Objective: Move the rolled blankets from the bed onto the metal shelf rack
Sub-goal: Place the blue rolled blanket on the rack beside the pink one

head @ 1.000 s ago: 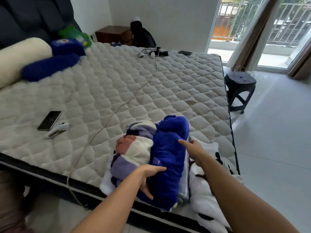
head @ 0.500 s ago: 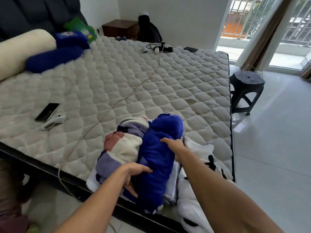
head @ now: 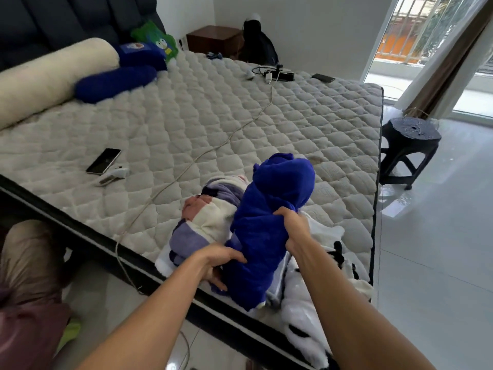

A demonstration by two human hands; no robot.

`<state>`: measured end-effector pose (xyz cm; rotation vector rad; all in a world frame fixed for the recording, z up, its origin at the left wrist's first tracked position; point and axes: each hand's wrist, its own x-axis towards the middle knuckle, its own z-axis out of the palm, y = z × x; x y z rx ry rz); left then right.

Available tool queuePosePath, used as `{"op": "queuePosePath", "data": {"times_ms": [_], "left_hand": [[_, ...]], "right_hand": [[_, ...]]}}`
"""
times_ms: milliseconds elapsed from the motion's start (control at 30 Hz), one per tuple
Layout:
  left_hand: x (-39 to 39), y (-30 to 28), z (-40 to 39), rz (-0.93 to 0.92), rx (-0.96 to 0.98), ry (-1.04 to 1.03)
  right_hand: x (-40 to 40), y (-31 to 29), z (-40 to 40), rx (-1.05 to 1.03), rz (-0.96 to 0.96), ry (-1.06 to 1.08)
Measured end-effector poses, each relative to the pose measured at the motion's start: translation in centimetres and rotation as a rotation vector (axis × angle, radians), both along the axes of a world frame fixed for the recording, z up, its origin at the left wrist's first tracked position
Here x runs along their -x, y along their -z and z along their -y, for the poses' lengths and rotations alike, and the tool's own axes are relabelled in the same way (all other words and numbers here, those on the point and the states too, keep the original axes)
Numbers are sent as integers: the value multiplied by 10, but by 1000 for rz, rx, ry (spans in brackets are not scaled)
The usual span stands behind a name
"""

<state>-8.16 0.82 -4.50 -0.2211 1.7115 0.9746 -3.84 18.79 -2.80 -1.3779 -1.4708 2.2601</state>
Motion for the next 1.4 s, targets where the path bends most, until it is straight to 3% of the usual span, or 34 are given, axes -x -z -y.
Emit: {"op": "queuePosePath", "data": {"times_ms": [233, 467, 833, 1100, 1400], "left_hand": [[-21, -54, 49, -46, -191, -53], [-67, -94, 186, -165, -237, -233], [-300, -107, 457, -259, -271, -896], [-469, -110, 565, -328, -276, -1355], [-605, -116, 646, -481, -284, -1861]], "right_hand": [[-7, -64, 43, -109, -146, -113], [-9, -111, 168, -201, -320, -420], [-115, -130, 509, -171, -578, -1210], [-244, -144, 696, -53, -694, -1725], [-382, -166, 861, 64, -882, -2229]]}}
